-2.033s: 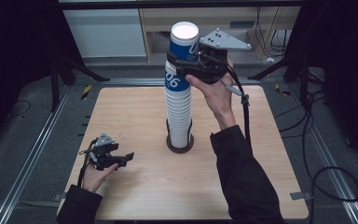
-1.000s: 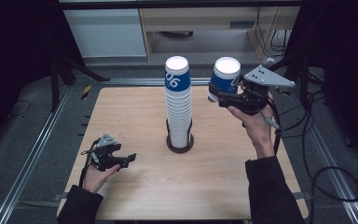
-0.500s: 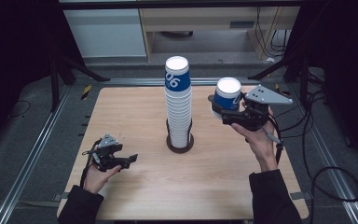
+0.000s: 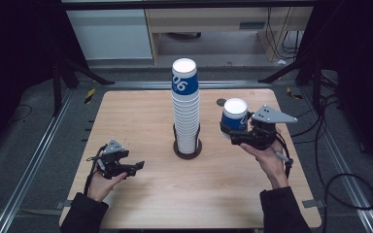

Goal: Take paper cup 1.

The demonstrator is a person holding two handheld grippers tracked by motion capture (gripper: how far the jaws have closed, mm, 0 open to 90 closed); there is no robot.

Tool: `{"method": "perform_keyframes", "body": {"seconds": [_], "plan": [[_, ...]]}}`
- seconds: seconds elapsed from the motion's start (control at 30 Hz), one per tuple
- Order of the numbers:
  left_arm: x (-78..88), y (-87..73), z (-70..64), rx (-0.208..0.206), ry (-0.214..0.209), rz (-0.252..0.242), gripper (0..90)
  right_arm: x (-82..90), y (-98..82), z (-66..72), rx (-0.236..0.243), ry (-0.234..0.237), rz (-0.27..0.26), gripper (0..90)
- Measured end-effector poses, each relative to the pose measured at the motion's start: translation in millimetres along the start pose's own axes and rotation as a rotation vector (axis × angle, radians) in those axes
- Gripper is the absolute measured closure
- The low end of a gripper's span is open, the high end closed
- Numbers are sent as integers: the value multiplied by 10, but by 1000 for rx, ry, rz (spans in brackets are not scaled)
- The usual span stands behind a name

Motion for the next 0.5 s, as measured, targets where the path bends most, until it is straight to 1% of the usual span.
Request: {"method": "perform_keyframes", "body": {"seconds": [0.03,0.13,0.27,0.3,0.37,0.4,0.5], "plan": [[-7,-1,-8,-2,-4,2,181,1,-46,-11,-5,4,10,216],[-7,1,-17,-4,-8,1,180,2,-105,-23,-14,8,19,216],[-7,5,-25,-4,-13,-2,181,11,-174,-27,-9,17,34,216],[-8,6,-28,-5,-14,-2,181,14,-189,-25,-2,19,42,216],[-11,9,-35,-6,-18,-1,181,12,-216,-14,5,26,41,216],[-12,10,-41,-9,-19,2,181,8,-231,-6,6,34,50,216],[-14,16,-55,-14,-24,4,181,-4,-291,31,33,59,80,216]]}}
Point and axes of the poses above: each handheld gripper's, and its own axes: x roughly backward along the jaws, y roughly out of its top, z roughly to its left, the point moved 2 cm from there along -x, roughly forward along the jaws, and after that the axes turned 9 degrees about -y, right-handed, at the moved point
